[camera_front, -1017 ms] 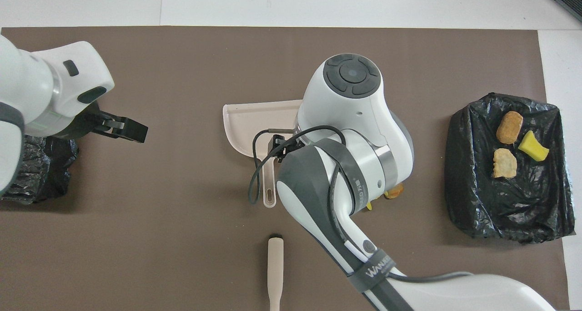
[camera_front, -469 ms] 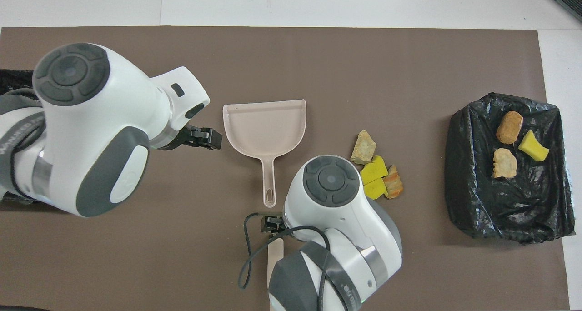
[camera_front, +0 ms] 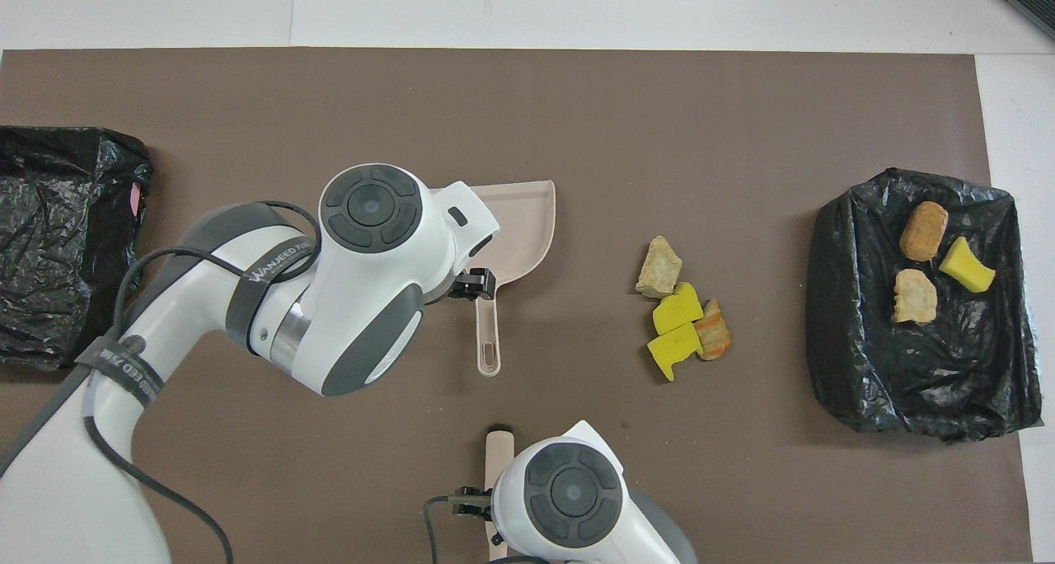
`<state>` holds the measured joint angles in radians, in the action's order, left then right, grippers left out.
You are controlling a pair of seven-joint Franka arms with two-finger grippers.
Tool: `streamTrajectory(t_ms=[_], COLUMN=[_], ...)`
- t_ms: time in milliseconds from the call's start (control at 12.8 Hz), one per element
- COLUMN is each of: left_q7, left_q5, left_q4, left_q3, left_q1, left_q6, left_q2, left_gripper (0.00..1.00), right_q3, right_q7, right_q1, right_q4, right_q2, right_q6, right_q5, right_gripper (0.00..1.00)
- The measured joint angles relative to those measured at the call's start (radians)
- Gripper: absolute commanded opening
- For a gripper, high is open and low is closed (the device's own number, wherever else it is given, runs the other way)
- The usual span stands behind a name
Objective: Sweep and dump trash in bin
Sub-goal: 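Reach the left gripper to the dustpan handle while the right gripper withdraws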
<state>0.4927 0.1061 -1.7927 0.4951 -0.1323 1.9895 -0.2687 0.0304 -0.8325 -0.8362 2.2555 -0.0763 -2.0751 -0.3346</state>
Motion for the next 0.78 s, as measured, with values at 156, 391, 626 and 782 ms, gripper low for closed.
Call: streamTrajectory(t_ms=[156,391,626,782], left_q7=[0.044,0.095,0.113,0.131], left_q5=[0.000,0.000,0.001,0.014], left_q4=[-0.042,-0.073,-0.076,-0.076], left_q3=[0.017,0.041,0.049,0.050], left_q1=[-0.006,-0.008,-0.015,-0.022], left_q6=[0.076,0.141,0.149,0.162], left_q2=[-0.013,-0.029,-0.051,-0.069], left_gripper=[1.00,1.00,1.00,0.87], right_q3=[0.000,0.001,0.000,0.001], right_q7=[-0.070,-0.129,-0.157,-0.186], right_q1=[-0.061,-0.135,-0.209,-0.254], right_q4=[0.053,0.111,0.180,0.225], right_q2=[0.000,-0.002,-0.029,-0.037], right_q6=[-0.064,-0.110,-0.190,-0.251], right_q5=[-0.001,-0.052,-0.112,-0.117], right_gripper=[1.00,1.00,1.00,1.00])
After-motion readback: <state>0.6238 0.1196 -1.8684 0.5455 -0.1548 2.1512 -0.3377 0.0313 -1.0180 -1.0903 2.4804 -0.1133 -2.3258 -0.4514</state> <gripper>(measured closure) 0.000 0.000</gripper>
